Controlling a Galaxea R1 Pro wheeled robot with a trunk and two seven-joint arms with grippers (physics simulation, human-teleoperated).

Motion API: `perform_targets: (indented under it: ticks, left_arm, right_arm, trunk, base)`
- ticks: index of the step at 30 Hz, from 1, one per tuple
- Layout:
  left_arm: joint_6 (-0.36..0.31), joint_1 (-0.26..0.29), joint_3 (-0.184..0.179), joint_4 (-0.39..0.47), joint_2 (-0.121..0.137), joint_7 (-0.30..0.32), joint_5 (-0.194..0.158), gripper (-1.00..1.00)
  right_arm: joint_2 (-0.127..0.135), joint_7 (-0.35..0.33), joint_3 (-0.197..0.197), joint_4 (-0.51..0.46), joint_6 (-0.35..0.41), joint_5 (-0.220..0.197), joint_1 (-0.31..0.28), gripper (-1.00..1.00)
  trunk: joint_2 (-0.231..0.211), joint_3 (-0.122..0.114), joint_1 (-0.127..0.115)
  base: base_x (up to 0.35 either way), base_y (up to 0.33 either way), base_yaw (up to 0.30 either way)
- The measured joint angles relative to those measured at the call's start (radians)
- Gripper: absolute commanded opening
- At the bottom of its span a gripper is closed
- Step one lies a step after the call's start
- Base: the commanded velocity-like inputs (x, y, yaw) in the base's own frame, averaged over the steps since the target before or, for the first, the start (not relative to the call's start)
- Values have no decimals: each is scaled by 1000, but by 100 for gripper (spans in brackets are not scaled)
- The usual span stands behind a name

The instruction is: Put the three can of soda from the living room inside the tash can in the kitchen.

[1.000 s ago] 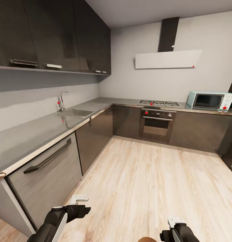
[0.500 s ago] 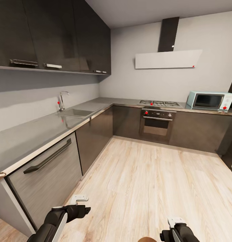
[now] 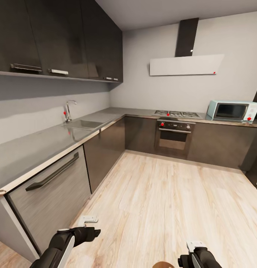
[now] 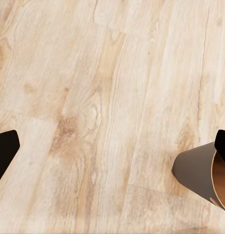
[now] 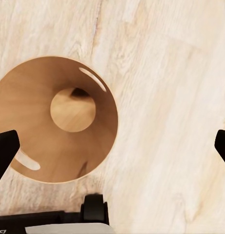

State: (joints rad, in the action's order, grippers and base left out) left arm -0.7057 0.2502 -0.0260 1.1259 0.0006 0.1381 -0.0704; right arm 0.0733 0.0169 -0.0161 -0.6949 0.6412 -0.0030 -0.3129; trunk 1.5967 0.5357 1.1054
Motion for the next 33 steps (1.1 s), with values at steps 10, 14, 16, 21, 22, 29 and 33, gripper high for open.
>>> perform_targets:
  ticks: [10,14,16,21,22,29,33]
  left_arm:
    - [0,0,0,0,-11,-1,2,100]
    - [1,0,0,0,-14,-2,3,100]
    - [1,1,0,0,-14,-2,4,100]
    - [2,1,0,0,-14,-1,4,100]
    - [2,1,0,0,-14,0,4,100]
    - [2,1,0,-1,-15,0,4,100]
    - [2,1,0,-1,-15,0,5,100]
  right_arm:
    - [4,0,-62,0,1,0,-2,100]
    - [11,0,-67,11,3,0,-22,100]
    - [18,0,-68,22,2,0,-26,100]
    - [30,0,-69,38,2,-1,-32,100]
    - [30,0,-70,39,2,-1,-32,100]
    - [32,0,-68,44,2,0,-34,100]
    - [32,0,-68,44,3,0,-34,100]
  trunk:
    - [70,31,38]
    - [98,44,54]
    - [112,50,61]
    - [147,66,81]
    - [154,69,84]
    - [203,91,111]
    - [231,103,127]
  base:
    - [0,0,0]
    - [0,0,0]
    - [0,0,0]
    - [0,0,0]
    - [0,0,0]
    - [0,0,0]
    - [0,0,0]
